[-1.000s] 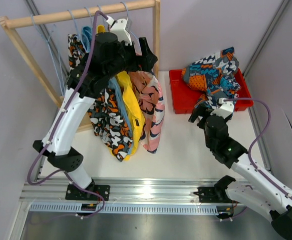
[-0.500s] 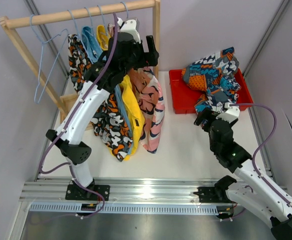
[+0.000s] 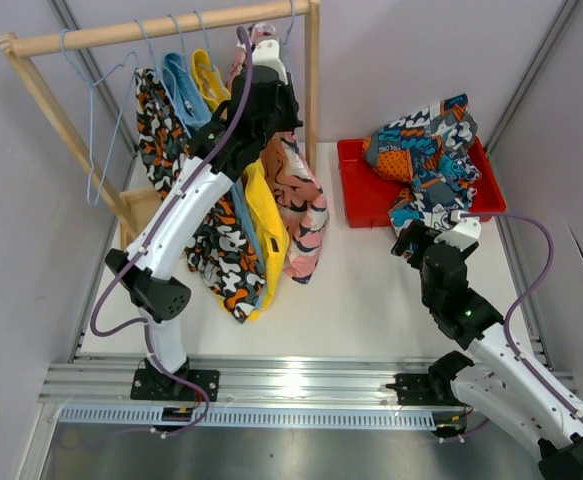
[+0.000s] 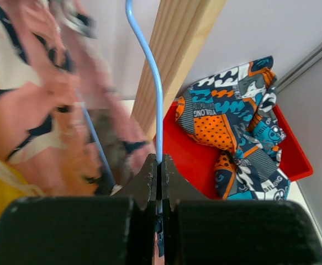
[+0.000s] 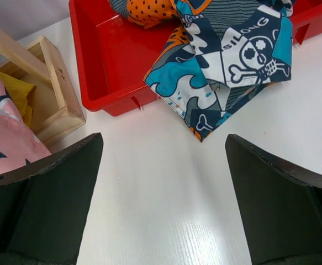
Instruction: Remove the shorts from the hanger
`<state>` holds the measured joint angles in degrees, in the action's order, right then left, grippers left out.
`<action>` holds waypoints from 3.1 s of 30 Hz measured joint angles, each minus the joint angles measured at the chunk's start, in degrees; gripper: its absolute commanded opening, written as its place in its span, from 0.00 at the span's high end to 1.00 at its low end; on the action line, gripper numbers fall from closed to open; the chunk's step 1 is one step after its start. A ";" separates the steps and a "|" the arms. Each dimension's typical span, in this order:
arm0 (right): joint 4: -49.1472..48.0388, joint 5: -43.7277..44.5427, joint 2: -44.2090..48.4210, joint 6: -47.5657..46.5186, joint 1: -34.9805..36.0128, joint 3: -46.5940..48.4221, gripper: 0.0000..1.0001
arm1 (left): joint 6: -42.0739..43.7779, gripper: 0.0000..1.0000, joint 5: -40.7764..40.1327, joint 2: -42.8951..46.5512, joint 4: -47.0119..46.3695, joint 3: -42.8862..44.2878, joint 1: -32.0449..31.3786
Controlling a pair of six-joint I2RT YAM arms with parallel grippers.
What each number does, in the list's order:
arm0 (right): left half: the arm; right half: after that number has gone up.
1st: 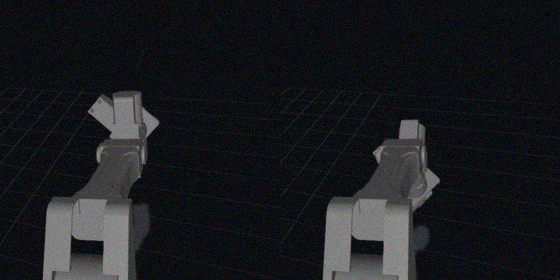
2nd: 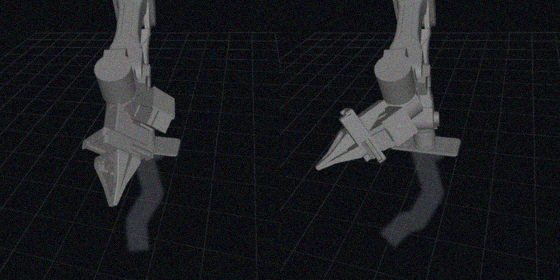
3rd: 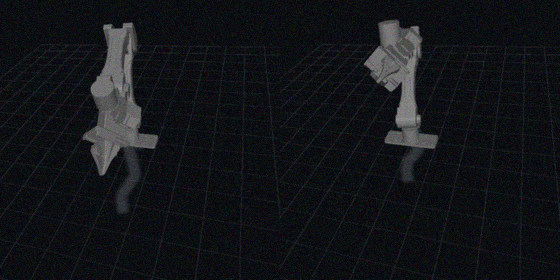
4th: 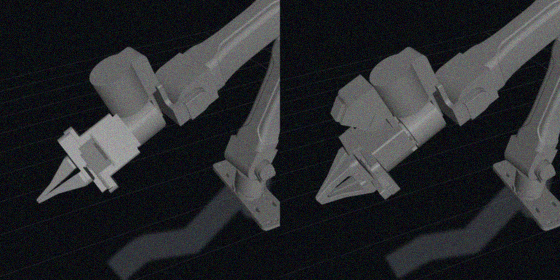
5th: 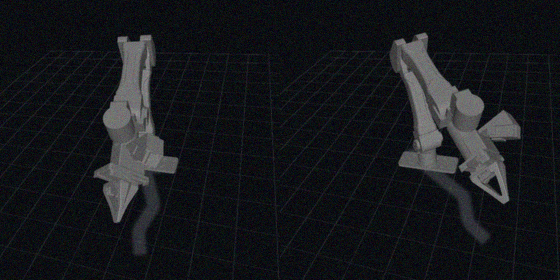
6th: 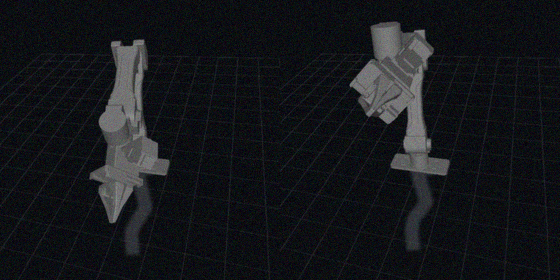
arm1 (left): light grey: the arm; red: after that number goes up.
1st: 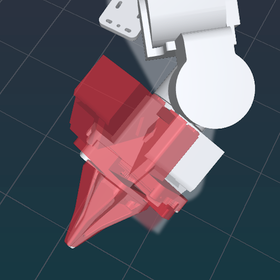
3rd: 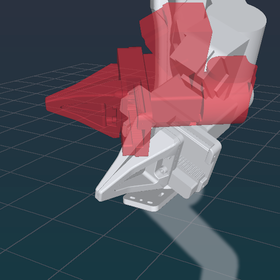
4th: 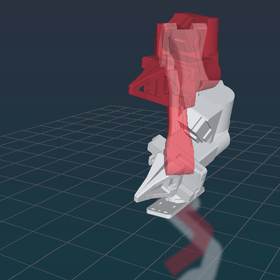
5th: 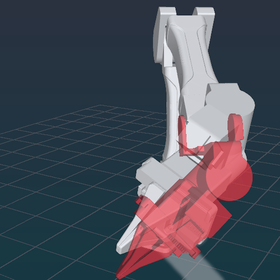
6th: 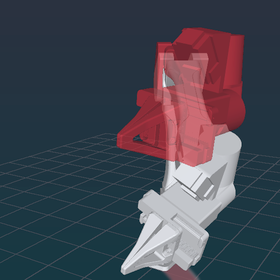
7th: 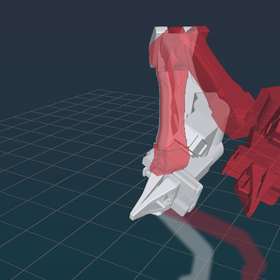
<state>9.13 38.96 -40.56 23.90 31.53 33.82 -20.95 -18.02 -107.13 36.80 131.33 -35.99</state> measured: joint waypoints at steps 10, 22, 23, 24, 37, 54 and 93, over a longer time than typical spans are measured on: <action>-0.81 -1.64 0.59 0.59 -0.33 -0.24 0.00 | 6.62 1.00 -2.86 6.86 8.20 0.15 -0.20; -3.82 -3.48 -1.97 -0.57 -0.26 2.05 0.01 | 11.15 1.00 9.68 17.29 19.26 12.11 0.52; -3.89 -3.48 -1.97 -0.81 -0.26 2.43 0.01 | 11.13 1.00 10.99 18.32 19.54 12.02 0.59; -3.93 -3.52 -1.97 -1.31 -0.26 2.84 0.01 | 11.15 1.00 12.55 19.56 19.52 11.43 0.68; -4.63 -31.82 1.86 -12.66 -0.33 17.77 0.00 | 9.40 1.00 38.07 41.40 20.31 -16.55 0.74; -9.92 -45.27 -10.19 -14.97 1.81 28.02 0.17 | 2.93 1.00 52.98 51.78 13.75 -19.87 -0.17; -16.35 -61.86 -26.03 4.31 -40.87 43.06 1.00 | 7.04 1.00 41.64 48.41 14.45 -24.52 -7.41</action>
<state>-7.22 -22.90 -66.59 28.21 -9.34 76.88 -13.91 23.62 -58.72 51.24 106.80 -43.40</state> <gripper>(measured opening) 0.017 0.014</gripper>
